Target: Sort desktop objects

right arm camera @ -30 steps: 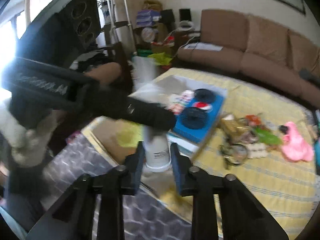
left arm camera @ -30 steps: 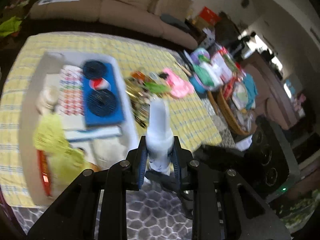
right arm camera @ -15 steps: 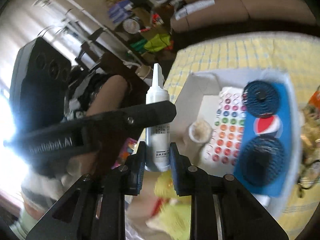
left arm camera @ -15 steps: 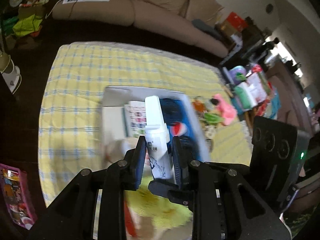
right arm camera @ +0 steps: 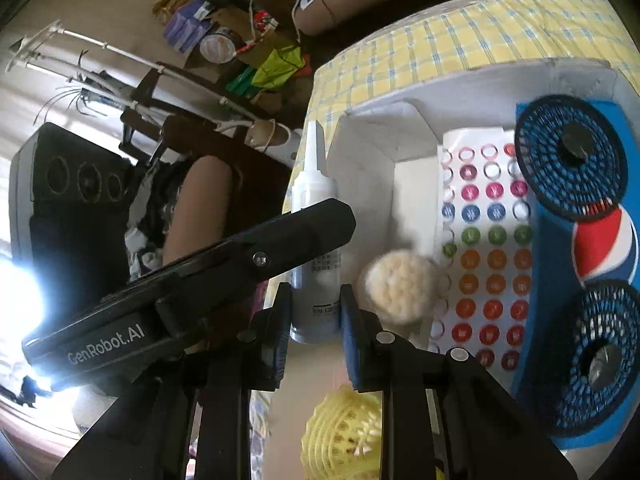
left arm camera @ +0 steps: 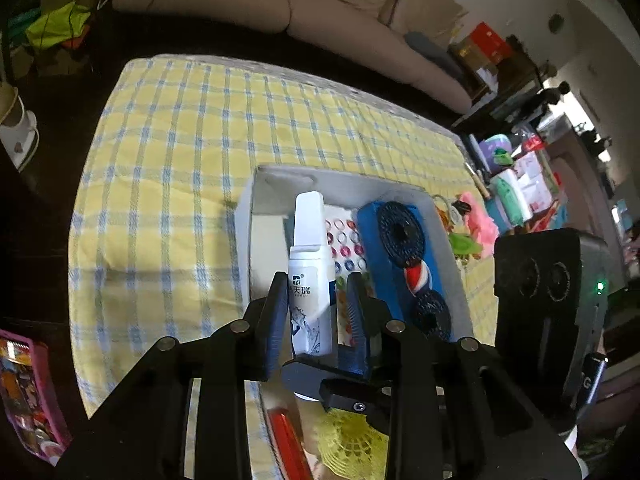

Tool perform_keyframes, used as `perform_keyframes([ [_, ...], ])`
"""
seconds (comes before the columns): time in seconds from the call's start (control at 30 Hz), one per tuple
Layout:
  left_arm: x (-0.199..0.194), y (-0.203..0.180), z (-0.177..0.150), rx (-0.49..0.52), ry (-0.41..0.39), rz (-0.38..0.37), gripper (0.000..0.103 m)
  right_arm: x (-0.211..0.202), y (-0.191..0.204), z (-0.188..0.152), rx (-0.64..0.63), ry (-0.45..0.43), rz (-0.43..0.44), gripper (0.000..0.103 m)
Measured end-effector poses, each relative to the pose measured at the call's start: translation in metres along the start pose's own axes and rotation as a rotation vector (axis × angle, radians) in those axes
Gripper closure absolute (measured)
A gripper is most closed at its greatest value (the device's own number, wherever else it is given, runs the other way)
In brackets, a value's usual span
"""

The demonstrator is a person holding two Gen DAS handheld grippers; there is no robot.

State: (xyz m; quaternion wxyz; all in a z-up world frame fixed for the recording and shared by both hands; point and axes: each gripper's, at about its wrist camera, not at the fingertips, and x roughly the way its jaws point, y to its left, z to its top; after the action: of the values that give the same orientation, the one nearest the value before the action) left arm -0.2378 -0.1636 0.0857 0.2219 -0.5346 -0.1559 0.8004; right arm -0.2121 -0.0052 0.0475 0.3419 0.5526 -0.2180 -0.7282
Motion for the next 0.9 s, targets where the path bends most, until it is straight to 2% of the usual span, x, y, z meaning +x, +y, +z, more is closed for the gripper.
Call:
perform_keyframes([
  [0.2, -0.017, -0.027, -0.027, 0.054, 0.005, -0.033, 0.076, -0.034, 0.006, -0.026, -0.055, 0.019, 0.022, 0.080],
  [0.4, -0.024, -0.082, -0.045, 0.137, 0.021, -0.091, 0.076, -0.087, 0.003, -0.053, -0.106, -0.007, -0.032, 0.080],
  [0.67, 0.017, -0.152, -0.095, 0.238, 0.158, -0.110, 0.076, -0.134, -0.031, -0.116, -0.071, 0.024, -0.135, 0.080],
  [0.8, 0.033, -0.163, -0.115, 0.269, 0.191, -0.062, 0.076, -0.128, -0.035, -0.133, -0.085, 0.056, -0.209, 0.080],
  [0.83, 0.035, -0.161, -0.116, 0.270, 0.199, -0.054, 0.075, -0.127, -0.034, -0.136, -0.097, 0.058, -0.229, 0.079],
  [0.9, 0.043, -0.160, -0.120, 0.270, 0.221, -0.031, 0.057, -0.127, -0.029, -0.138, -0.114, 0.059, -0.252, 0.078],
])
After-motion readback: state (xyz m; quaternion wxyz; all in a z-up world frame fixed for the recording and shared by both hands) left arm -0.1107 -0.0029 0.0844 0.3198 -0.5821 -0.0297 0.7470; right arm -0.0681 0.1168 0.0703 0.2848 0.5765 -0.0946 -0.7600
